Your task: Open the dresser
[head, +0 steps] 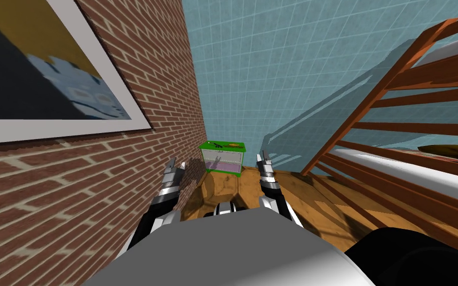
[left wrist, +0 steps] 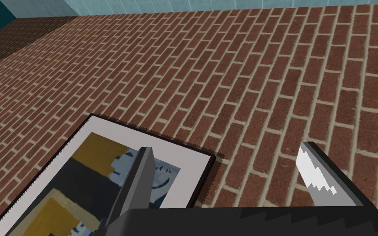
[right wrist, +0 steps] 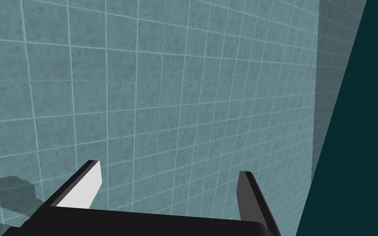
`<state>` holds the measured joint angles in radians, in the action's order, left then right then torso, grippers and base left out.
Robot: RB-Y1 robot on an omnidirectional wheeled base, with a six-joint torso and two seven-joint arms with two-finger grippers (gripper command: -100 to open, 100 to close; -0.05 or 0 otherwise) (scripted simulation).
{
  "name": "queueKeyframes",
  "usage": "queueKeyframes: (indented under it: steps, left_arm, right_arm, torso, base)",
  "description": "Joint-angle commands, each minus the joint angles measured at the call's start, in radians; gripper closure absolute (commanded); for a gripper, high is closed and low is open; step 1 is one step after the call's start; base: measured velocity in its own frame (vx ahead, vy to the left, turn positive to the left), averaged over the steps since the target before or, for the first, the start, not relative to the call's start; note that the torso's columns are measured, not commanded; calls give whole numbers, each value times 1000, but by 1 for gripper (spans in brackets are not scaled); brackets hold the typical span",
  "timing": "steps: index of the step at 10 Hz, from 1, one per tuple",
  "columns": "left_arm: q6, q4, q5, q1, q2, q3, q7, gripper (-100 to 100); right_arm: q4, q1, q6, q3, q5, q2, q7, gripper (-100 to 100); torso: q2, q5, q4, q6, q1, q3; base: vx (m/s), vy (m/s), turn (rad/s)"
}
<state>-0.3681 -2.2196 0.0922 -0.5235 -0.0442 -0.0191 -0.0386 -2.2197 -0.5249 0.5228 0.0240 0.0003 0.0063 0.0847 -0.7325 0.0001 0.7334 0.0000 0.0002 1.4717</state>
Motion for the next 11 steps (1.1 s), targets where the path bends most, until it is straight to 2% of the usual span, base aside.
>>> queueKeyframes:
  steps: [1, 6, 7, 10, 11]
  left_arm:
    - [-30, 48, -4, 12, -49, -4, -1, -100]
    - [-117, 184, -15, 41, -106, -14, -1, -100]
    - [-117, 189, -15, 41, -106, -14, -1, -100]
    - [-182, 286, -23, 62, -124, -22, 0, -100]
    - [-182, 292, -23, 62, -124, -22, 0, -100]
  right_arm:
    - [0, 0, 0, 0, 0, 0, 0, 0]
    - [0, 0, 0, 0, 0, 0, 0, 0]
    - [0, 0, 0, 0, 0, 0, 0, 0]
    - [0, 0, 0, 0, 0, 0, 0, 0]
    - [0, 0, 0, 0, 0, 0, 0, 0]
  torso:
    - [-3, 0, 3, 0, 0, 4]
    - [-5, 0, 4, 0, 0, 5]
    - [-5, 0, 5, 0, 1, 5]
    - [-6, 0, 5, 0, -1, 4]
    - [-4, 0, 4, 0, 0, 5]
  base:
    - [79, -12, -32]
    - [114, -18, -40]
    - [87, 3, -14]
    - [99, -11, -46]
    - [87, -9, -12]
